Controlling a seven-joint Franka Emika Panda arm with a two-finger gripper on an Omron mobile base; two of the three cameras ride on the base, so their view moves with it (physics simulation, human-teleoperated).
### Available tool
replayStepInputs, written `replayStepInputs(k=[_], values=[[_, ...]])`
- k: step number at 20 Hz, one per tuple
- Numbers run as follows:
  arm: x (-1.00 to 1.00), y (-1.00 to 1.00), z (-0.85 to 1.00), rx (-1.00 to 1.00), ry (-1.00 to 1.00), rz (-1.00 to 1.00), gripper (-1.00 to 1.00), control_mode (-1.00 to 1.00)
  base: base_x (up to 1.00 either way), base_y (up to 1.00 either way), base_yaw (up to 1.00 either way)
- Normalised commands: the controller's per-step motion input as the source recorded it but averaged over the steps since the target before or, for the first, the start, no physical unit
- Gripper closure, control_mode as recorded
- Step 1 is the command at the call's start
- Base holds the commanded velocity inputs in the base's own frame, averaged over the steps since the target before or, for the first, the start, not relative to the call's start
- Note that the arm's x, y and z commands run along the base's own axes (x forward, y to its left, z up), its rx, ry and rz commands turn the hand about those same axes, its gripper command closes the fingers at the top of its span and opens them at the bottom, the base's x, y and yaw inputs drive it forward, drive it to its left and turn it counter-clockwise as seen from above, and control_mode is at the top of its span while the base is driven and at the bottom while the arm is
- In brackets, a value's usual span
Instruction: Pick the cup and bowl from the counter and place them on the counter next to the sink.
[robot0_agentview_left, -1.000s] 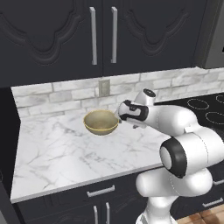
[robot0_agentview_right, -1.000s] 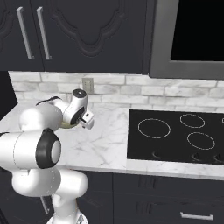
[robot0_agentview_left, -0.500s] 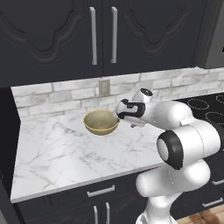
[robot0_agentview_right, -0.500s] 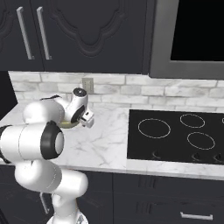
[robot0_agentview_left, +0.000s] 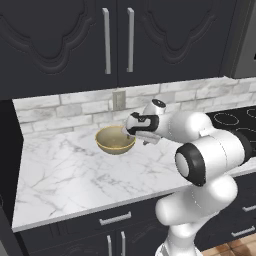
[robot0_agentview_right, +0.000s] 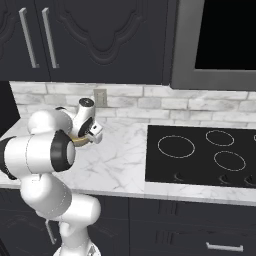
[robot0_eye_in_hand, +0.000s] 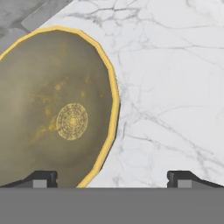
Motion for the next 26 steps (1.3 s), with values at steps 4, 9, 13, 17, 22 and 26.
replayStepInputs(k=[4, 9, 13, 17, 22, 26], values=[[0.30, 0.02, -0.16, 0.00, 0.00, 0.00, -1.00, -1.00, 0.00, 0.00, 0.00], [0.41, 0.00, -0.18, 0.00, 0.00, 0.00, -1.00, -1.00, 0.00, 0.00, 0.00], [0.46, 0.00, -0.10, 0.00, 0.00, 0.00, -1.00, -1.00, 0.00, 0.00, 0.00], [0.34, 0.00, -0.08, 0.00, 0.00, 0.00, -1.00, -1.00, 0.00, 0.00, 0.00], [0.09, 0.00, -0.10, 0.00, 0.00, 0.00, -1.00, -1.00, 0.00, 0.00, 0.00], [0.00, 0.00, -0.12, 0.00, 0.00, 0.00, -1.00, -1.00, 0.00, 0.00, 0.00]])
